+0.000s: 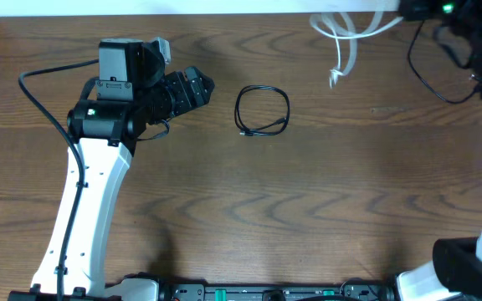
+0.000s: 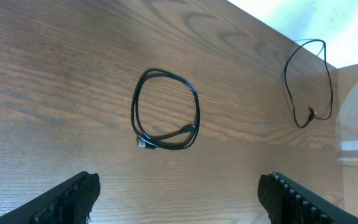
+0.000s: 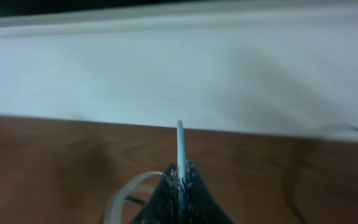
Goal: Untangle cables
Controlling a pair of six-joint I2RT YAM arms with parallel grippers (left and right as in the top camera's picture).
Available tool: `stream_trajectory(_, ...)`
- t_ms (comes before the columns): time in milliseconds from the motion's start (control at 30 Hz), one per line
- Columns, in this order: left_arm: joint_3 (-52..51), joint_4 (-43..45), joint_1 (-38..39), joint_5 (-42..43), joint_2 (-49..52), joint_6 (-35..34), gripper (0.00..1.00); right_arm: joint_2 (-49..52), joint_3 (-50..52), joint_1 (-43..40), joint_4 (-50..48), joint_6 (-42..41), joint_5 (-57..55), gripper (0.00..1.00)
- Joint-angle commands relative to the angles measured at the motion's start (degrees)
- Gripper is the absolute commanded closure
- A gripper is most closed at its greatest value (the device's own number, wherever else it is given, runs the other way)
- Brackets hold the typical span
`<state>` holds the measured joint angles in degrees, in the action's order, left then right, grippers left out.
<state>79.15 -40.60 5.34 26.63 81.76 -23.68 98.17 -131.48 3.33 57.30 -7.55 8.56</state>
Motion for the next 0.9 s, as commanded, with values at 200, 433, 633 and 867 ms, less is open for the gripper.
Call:
stream_trajectory(200, 0.57, -0.50, -0.13, -0.37, 0.24, 1.18, 0.14, 11.50, -0.42, -14.60, 8.48, -2.10, -3.32, 0.99)
stream_trajectory(433, 0.57, -2.73, -0.13, -8.63, 0.24, 1.18, 0.14, 21.29, -0.42, -19.17, 12.39, -2.27, -4.00, 0.37)
stream_trajectory(633, 0.57, -5.97, -0.17, -19.71, 0.24, 1.16, 0.14, 21.49, -0.42, -16.50, 14.38, 1.66, 5.49, 0.02)
stream_trajectory(867, 0.57, -7.85, -0.66, -29.75, 0.24, 0.85, 0.14, 27.04, -0.04, -3.48, 15.28, 1.62, 10.16, 0.10)
